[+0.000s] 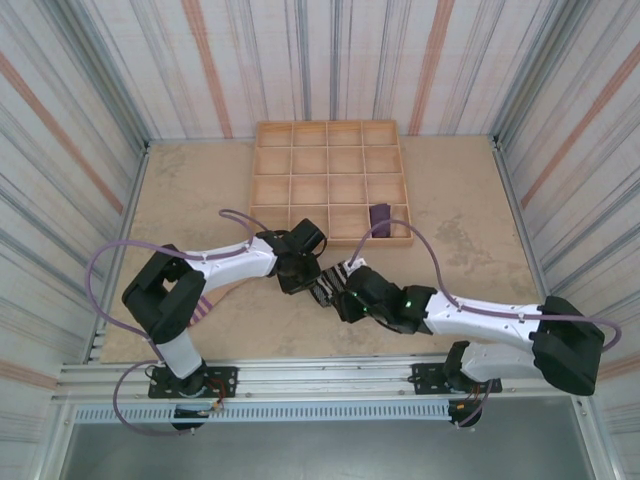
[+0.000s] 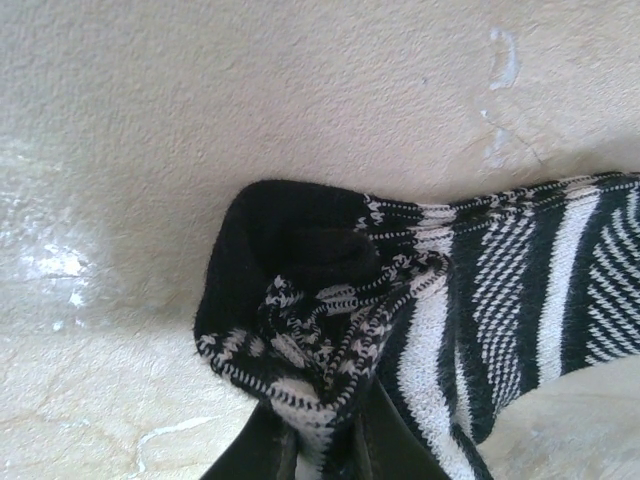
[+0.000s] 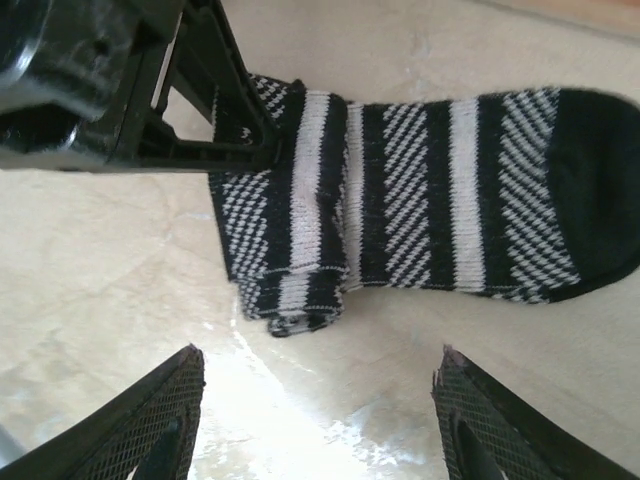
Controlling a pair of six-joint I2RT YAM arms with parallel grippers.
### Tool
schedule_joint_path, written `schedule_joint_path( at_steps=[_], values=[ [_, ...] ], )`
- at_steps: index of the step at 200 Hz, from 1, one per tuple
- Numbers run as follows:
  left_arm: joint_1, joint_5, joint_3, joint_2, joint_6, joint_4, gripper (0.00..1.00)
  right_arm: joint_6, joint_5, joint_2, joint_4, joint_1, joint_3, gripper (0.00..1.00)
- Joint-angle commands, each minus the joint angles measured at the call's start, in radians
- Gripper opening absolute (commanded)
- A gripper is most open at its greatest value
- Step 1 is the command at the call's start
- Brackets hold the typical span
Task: Roll the socks
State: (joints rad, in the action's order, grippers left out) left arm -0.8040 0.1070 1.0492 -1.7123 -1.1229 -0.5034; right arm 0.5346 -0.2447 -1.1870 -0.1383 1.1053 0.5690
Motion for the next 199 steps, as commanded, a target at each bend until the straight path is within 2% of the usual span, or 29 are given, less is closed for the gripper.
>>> schedule_joint_path(
  at_steps=[1,18,39,73,116,127,137,140,141,144,149,156,163,179,199],
  values=[
    [0.001,0.013,0.014,-0.023,-0.020,-0.074,0.00,-0.144,-0.274,-0.039,0.106,0.100,-0.042,0.64],
    [0.002,0.024,0.014,-0.028,-0.022,-0.071,0.00,-0.195,-0.340,-0.103,0.185,0.149,-0.043,0.65],
    [0.002,0.038,0.007,-0.029,-0.029,-0.061,0.00,-0.253,-0.361,-0.184,0.275,0.184,-0.030,0.65],
    [0.004,0.053,-0.005,-0.027,-0.038,-0.044,0.00,-0.290,-0.363,-0.289,0.355,0.188,-0.003,0.65],
    [0.008,0.080,-0.019,-0.017,-0.050,-0.015,0.00,-0.271,-0.394,-0.393,0.417,0.185,-0.013,0.58],
    [0.009,0.082,-0.022,-0.016,-0.051,-0.012,0.00,-0.255,-0.401,-0.409,0.414,0.185,-0.014,0.51],
    [0.010,0.086,-0.028,-0.014,-0.053,-0.005,0.00,-0.232,-0.401,-0.413,0.409,0.182,-0.017,0.36],
    [0.012,0.086,-0.030,-0.012,-0.055,-0.002,0.00,-0.225,-0.401,-0.415,0.407,0.181,-0.019,0.30],
    [0.012,0.086,-0.031,-0.012,-0.055,-0.001,0.00,-0.219,-0.399,-0.414,0.405,0.180,-0.020,0.24],
    [0.012,0.086,-0.034,-0.011,-0.058,0.002,0.00,-0.211,-0.398,-0.414,0.402,0.178,-0.020,0.16],
    [0.012,0.087,-0.036,-0.010,-0.060,0.006,0.00,-0.195,-0.394,-0.413,0.395,0.174,-0.025,0.07],
    [0.014,0.087,-0.042,-0.006,-0.063,0.014,0.00,-0.174,-0.389,-0.406,0.390,0.168,-0.034,0.01],
    [0.014,0.086,-0.048,0.002,-0.070,0.021,0.00,-0.156,-0.369,-0.398,0.388,0.160,-0.045,0.00],
    [0.016,0.088,-0.080,0.032,-0.091,0.071,0.13,-0.105,-0.300,-0.376,0.372,0.132,-0.070,0.00],
    [0.027,0.110,-0.109,0.069,-0.106,0.126,0.51,-0.044,-0.153,-0.351,0.395,0.077,-0.121,0.00]
  ],
)
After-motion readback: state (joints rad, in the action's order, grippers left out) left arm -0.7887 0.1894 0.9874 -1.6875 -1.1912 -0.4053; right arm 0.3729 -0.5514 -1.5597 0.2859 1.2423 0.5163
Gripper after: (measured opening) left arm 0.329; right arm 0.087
